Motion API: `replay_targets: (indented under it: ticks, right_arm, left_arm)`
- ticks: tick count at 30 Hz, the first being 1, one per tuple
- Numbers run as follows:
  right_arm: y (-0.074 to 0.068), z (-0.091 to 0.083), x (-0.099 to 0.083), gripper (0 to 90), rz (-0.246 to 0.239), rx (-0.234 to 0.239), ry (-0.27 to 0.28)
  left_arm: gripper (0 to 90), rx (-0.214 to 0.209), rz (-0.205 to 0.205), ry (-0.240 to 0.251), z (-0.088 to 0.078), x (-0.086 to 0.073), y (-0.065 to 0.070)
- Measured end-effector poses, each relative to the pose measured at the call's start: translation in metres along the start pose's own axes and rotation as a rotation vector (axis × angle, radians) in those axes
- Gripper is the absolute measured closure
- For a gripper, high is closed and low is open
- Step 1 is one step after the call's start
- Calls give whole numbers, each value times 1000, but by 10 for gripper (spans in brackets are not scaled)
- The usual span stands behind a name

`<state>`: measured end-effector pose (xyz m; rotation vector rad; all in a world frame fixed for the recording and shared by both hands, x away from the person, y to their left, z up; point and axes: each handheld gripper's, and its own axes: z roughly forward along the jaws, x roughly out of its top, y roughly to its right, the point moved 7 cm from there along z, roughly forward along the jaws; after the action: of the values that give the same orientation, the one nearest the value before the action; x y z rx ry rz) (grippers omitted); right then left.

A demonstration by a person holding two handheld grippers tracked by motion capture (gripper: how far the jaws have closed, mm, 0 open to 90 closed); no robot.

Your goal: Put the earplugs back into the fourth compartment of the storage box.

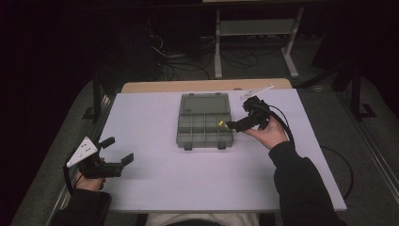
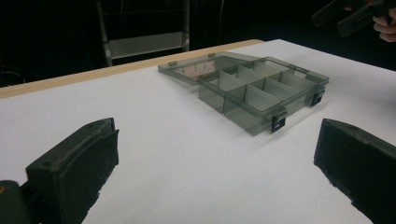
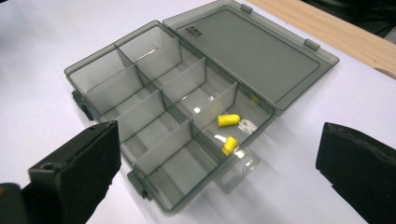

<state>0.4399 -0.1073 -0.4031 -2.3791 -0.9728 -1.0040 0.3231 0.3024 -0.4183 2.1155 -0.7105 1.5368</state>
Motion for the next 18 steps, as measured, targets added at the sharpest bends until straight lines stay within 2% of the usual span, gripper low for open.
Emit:
replay_targets:
  ticks: [7,18]
  right_arm:
    - [-7,-21,-22,0,-2,-5,36]
    - [-17,-45,-43,0,-9,-8,96]
  left_arm:
    - [0,1,2,-1,0,0,0]
    - [0,8,2,-3,0,0,-1]
